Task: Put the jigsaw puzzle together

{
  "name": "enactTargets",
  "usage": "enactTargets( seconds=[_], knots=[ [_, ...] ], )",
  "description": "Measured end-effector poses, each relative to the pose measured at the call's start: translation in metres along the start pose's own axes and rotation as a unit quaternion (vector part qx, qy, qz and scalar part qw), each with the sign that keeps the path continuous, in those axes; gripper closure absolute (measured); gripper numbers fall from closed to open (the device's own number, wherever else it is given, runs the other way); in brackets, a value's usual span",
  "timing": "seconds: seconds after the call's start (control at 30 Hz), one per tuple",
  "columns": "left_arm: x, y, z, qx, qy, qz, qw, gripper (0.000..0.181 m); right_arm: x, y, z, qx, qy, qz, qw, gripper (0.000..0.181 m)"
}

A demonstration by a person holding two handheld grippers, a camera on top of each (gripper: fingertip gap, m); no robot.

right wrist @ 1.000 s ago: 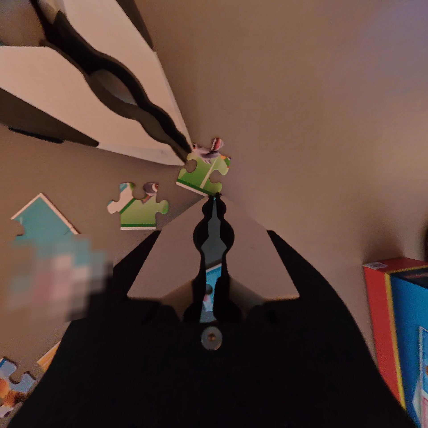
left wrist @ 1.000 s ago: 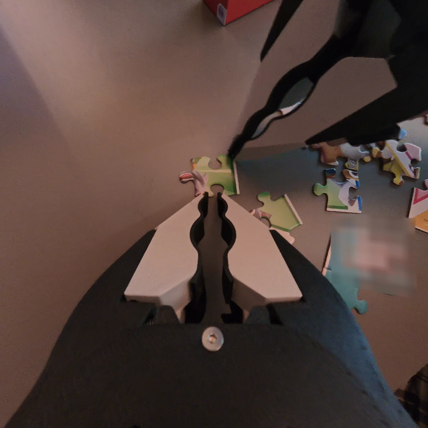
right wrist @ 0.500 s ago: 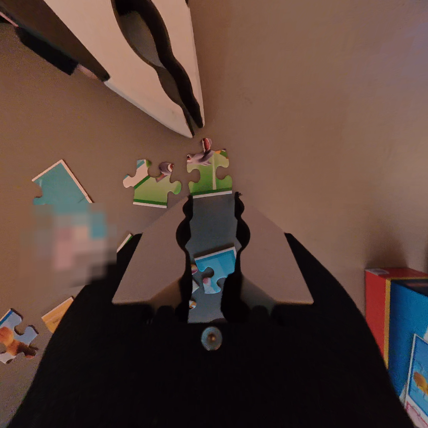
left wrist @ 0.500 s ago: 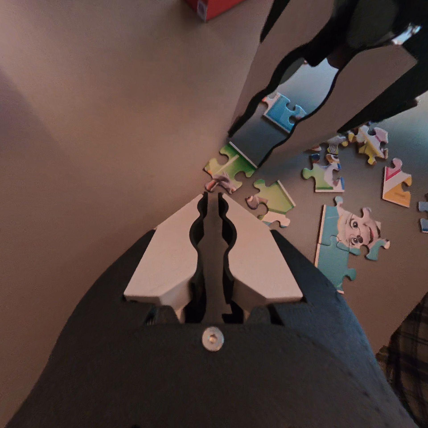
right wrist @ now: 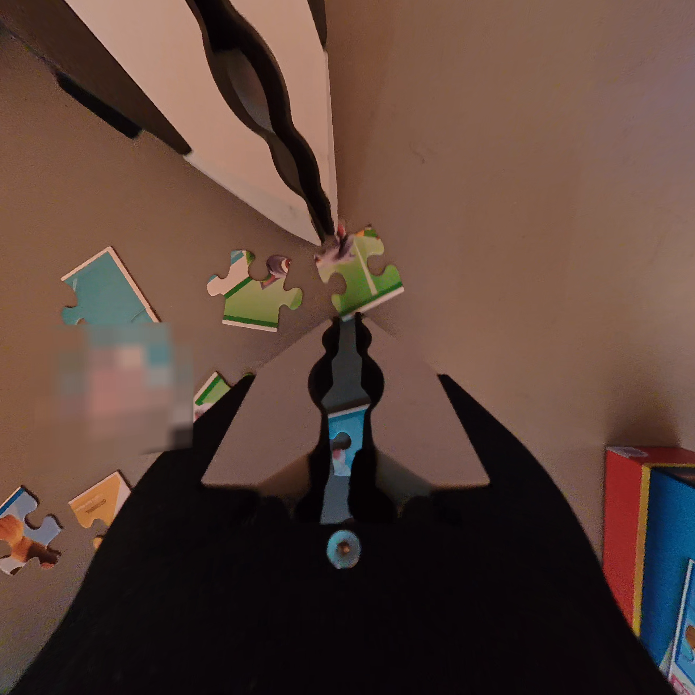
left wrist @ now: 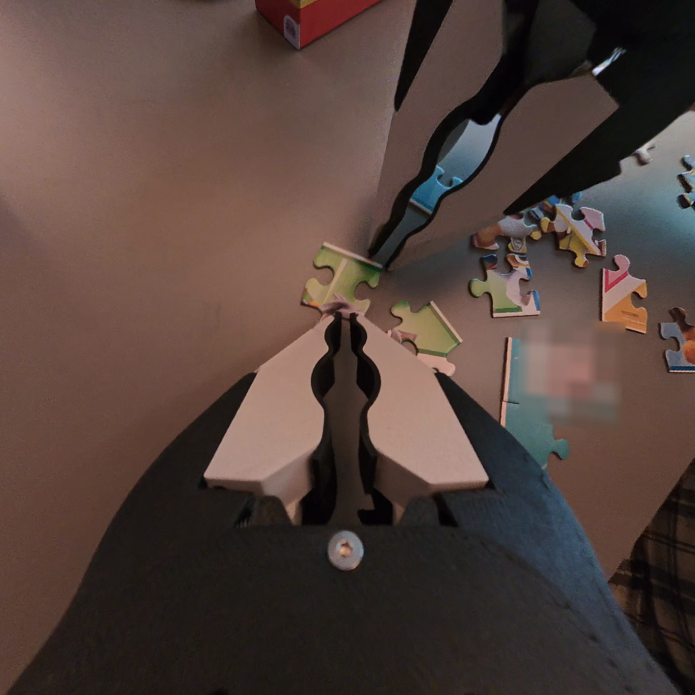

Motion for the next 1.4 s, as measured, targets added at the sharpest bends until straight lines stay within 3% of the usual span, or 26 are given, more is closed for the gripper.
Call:
enactTargets(
  seconds=[0.37, 0.57, 1.17, 1.33, 1.4],
  knots=[
    [0.008, 0.005, 0.001, 0.042, -0.029, -0.044, 0.998, 0.171, 0.0, 0.0, 0.0, 0.006, 0.001, 0.01, 1.0, 0.16],
    [0.009, 0.004, -0.001, 0.075, -0.036, -0.086, 0.993, 0.174, -0.002, -0.001, 0.0, -0.005, -0.006, 0.002, 1.0, 0.171],
    [-0.003, 0.002, -0.008, 0.057, -0.013, -0.105, 0.993, 0.181, 0.014, 0.001, 0.005, -0.024, -0.023, -0.017, 0.999, 0.181],
    [0.001, 0.003, -0.005, 0.057, -0.013, -0.102, 0.993, 0.181, 0.008, -0.001, 0.005, -0.015, 0.0, -0.01, 1.0, 0.159],
    [0.0, 0.002, -0.007, 0.06, -0.011, -0.106, 0.992, 0.181, 0.011, -0.002, 0.002, -0.01, -0.001, -0.005, 1.0, 0.159]
  ],
)
Point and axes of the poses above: each gripper's, where its closed fingertips meet, z back along the fingers, y out of its underside, x = y × z across the jaws, the point moved 1 cm from there along z, back along the fingers, and after that the axes turned 8 degrees about y, right-handed, at the moved point
